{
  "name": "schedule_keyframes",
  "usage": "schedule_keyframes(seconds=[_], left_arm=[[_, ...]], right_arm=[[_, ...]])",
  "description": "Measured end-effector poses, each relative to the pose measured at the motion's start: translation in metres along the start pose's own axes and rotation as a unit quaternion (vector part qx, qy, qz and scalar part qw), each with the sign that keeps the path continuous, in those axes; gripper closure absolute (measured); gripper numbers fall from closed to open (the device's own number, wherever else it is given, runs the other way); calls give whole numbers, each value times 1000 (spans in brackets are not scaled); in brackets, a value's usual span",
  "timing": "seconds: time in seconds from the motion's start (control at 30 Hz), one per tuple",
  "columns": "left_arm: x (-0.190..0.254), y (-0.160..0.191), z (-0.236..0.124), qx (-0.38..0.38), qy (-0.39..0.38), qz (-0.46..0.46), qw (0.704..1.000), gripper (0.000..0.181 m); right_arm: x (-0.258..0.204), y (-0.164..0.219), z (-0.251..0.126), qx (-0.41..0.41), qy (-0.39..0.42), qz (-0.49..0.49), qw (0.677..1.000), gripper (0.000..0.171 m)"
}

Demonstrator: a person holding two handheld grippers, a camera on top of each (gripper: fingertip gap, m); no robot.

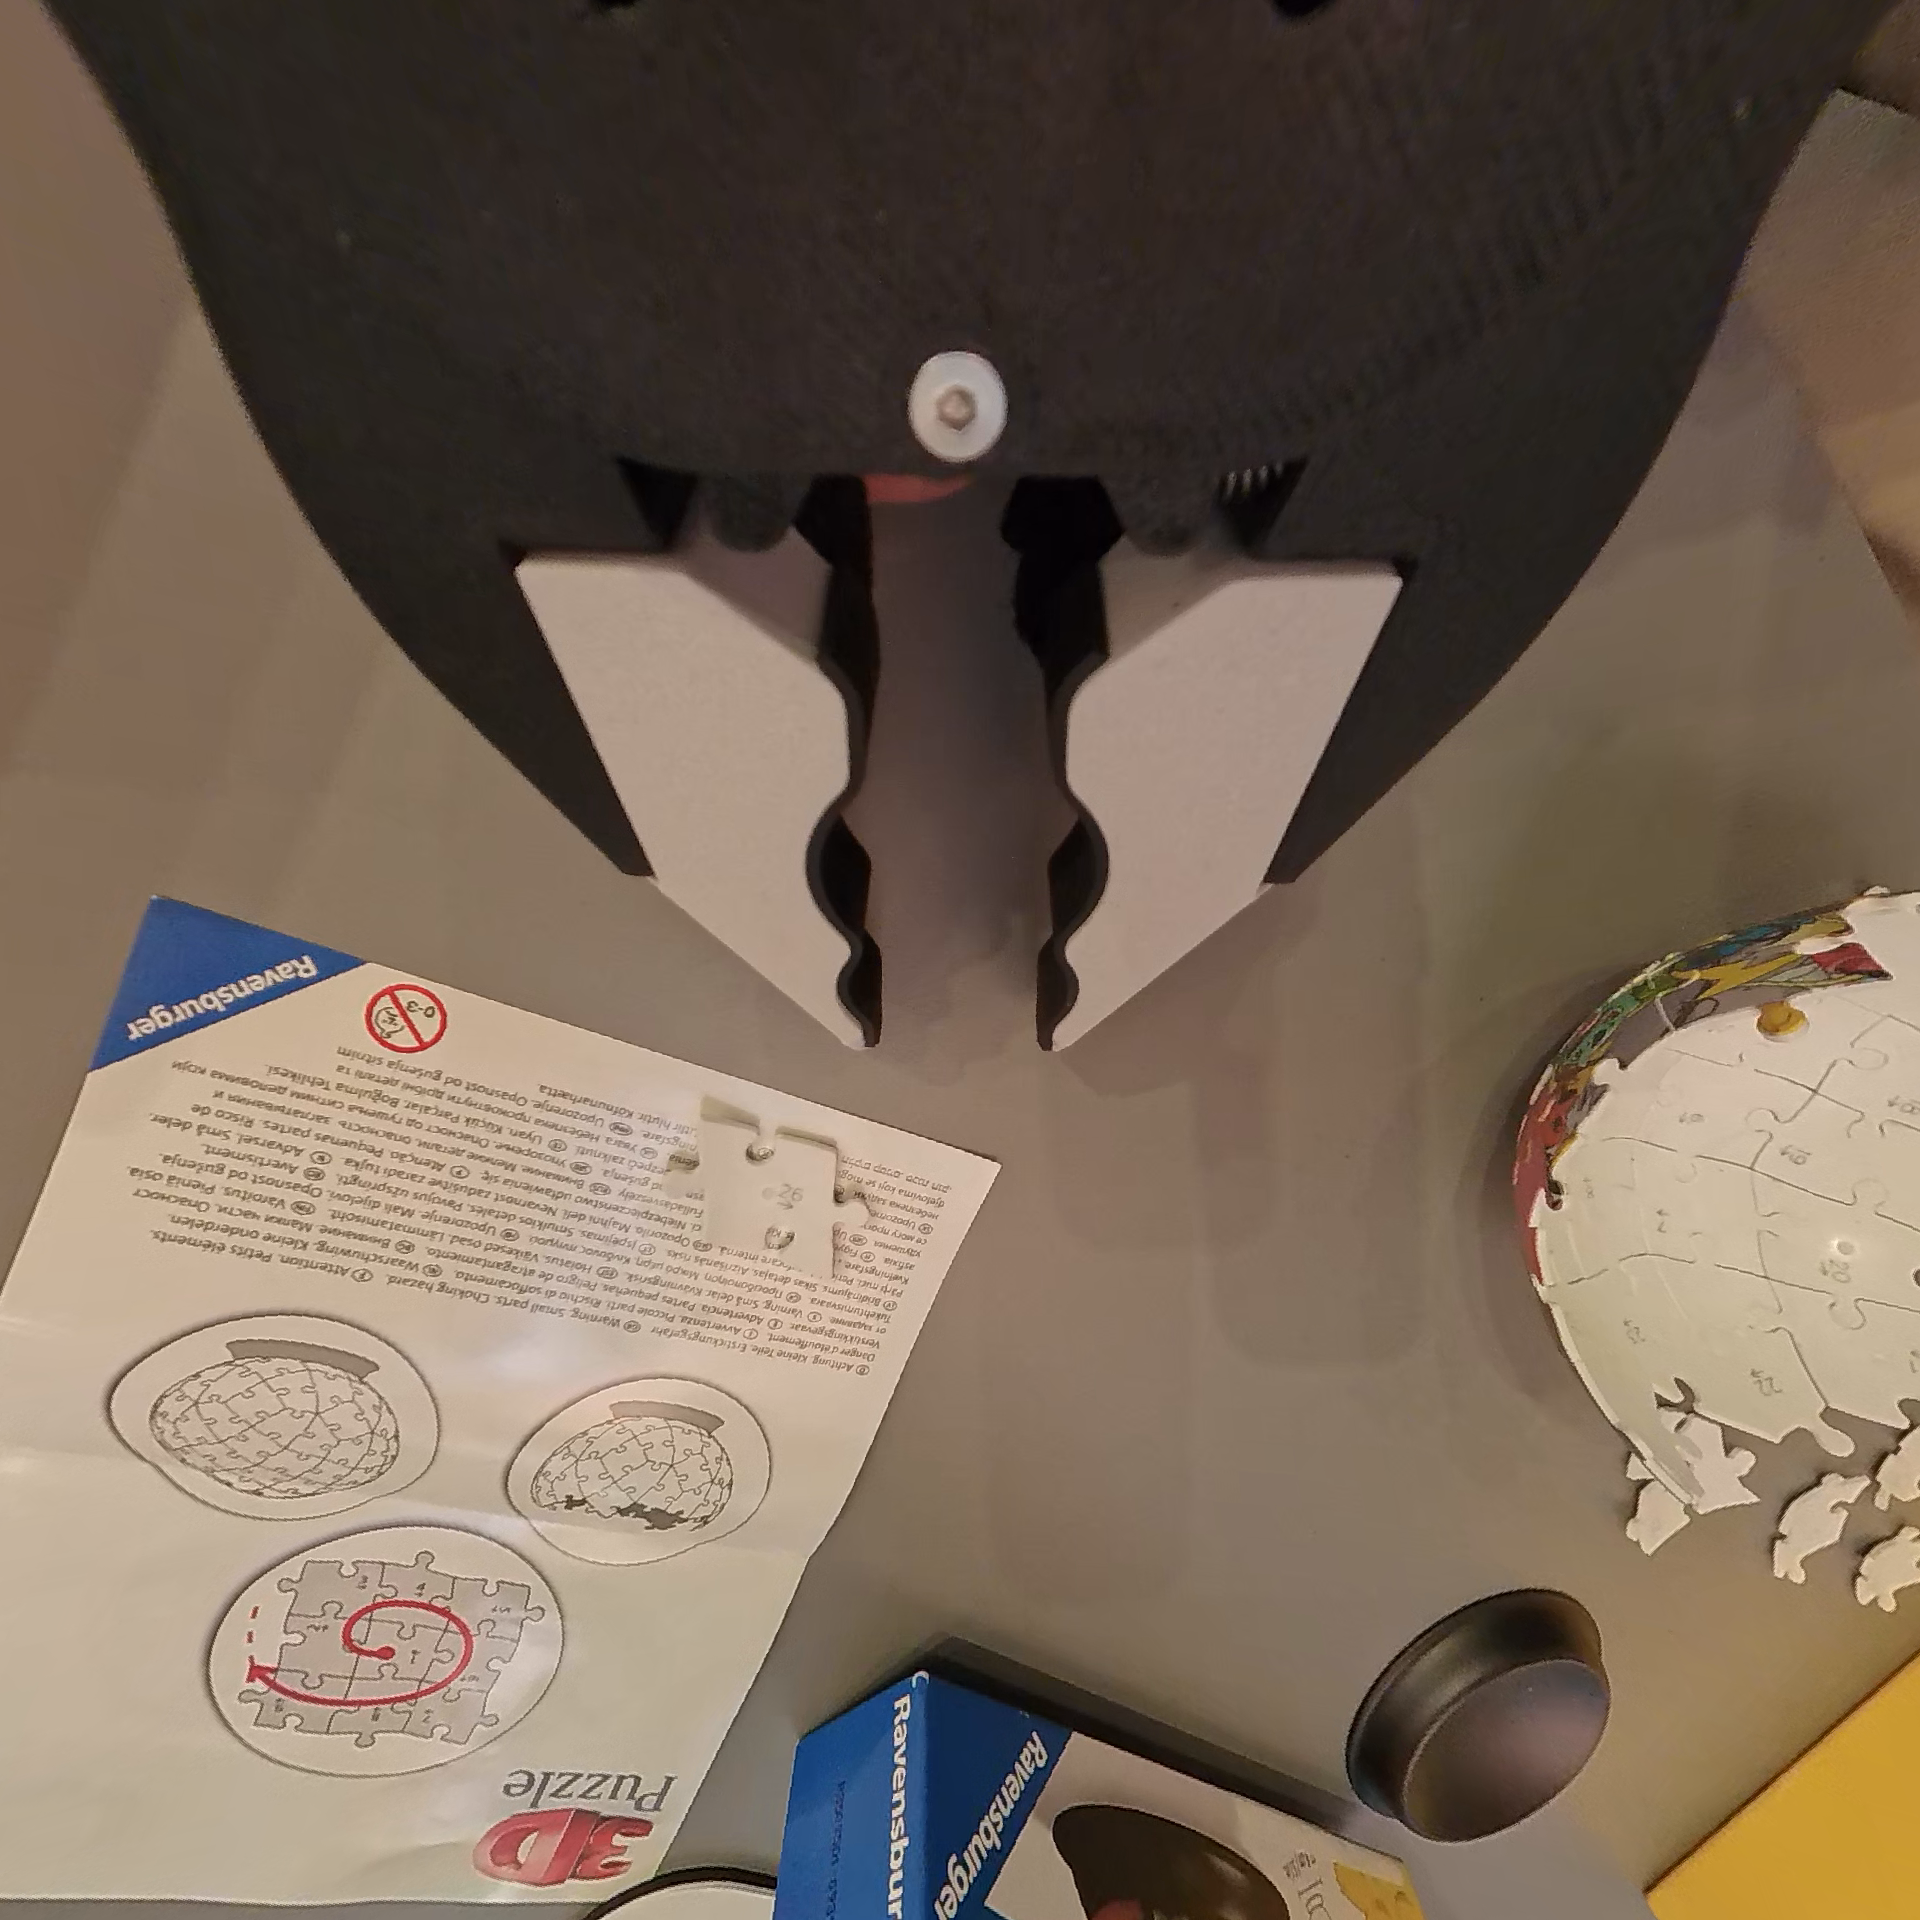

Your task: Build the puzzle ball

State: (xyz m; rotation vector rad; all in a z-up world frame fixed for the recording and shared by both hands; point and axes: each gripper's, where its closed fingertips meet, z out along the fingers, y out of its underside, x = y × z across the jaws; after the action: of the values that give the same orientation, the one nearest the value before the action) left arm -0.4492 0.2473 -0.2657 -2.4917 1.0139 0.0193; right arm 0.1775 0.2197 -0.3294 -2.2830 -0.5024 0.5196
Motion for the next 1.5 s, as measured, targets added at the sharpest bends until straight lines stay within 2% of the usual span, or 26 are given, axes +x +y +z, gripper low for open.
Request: schedule_keyframes(seconds=[0.37,0.63,0.73,0.8,1.03,1.2,1.3,1.37,1.47,1.5], left_arm=[[59,-4,26,-34,108,94,989,164],[80,-13,42,-38,143,119,982,149],[77,-16,44,-38,130,122,983,143],[65,-16,48,-44,96,121,987,144],[43,-23,47,-14,63,81,995,150],[61,-22,44,-17,111,107,988,149],[76,-17,51,-46,147,147,977,141],[79,-20,54,-55,147,169,973,126],[85,-20,61,-80,149,211,963,112],[84,-21,64,-91,143,225,960,102]], right_arm=[[1,0,0,0,1,1,1000,143],[0,0,0,0,1,2,1000,144],[1,0,0,0,0,2,1000,144],[1,0,0,0,1,2,1000,144],[1,0,0,0,0,2,1000,144],[1,0,0,0,1,3,1000,144],[1,0,0,0,0,3,1000,144],[0,0,0,0,-3,3,1000,144],[0,0,0,0,-5,2,1000,143],[0,0,0,0,-6,2,1000,143]])
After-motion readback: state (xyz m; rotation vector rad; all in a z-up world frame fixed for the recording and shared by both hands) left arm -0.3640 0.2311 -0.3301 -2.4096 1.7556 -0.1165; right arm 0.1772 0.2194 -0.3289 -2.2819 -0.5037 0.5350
